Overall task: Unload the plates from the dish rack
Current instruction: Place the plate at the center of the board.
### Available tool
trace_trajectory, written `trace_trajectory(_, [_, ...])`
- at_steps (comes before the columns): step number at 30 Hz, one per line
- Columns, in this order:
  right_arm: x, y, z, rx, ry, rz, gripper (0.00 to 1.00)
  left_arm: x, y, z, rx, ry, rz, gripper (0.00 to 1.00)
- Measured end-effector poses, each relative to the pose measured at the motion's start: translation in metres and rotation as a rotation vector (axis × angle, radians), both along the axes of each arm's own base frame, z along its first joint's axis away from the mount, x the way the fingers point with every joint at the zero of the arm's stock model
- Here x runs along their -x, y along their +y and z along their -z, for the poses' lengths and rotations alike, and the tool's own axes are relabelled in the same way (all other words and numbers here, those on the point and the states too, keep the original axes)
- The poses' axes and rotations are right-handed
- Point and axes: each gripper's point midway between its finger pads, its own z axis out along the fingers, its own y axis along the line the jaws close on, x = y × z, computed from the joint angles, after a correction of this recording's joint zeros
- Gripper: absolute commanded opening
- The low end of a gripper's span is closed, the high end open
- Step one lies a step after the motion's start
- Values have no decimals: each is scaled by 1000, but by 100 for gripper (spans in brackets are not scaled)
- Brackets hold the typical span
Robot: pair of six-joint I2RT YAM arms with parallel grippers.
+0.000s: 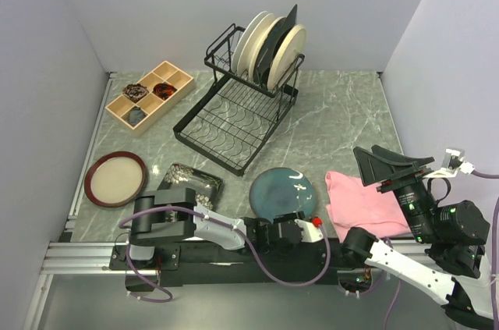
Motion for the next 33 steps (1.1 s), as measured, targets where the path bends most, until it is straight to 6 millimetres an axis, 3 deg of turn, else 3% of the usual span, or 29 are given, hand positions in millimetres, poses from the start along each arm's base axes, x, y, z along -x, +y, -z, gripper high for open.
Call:
trace_trajectory(8, [-2,4,6,4,6,-3,100,-2,5,7,28,56,-32,54])
trace_trajectory(10, [-3,6,8,9,9,-5,100,0,4,6,43,75,-43,63])
trace_trajectory(11, [-3,7,9,10,10,-6,100,1,4,6,55,94,-48,73])
trace_trajectory(18, [-5,10,13,21,18,-8,100,19,12,-8,125,223,-34,93])
trace_trajectory(21, [-7,12,14,31,26,-7,100,29,11,-30,187,285,-16,99])
trace_trajectory(28, [-15,24,25,85,63,-4,100,42,9,-105,374,377,29,99])
trace_trajectory(31, [-22,33,34,128,94,3,100,40,14,-139,455,420,43,99])
trace_trajectory(33, [-27,39,42,163,118,6,100,28,21,-161,511,450,32,100])
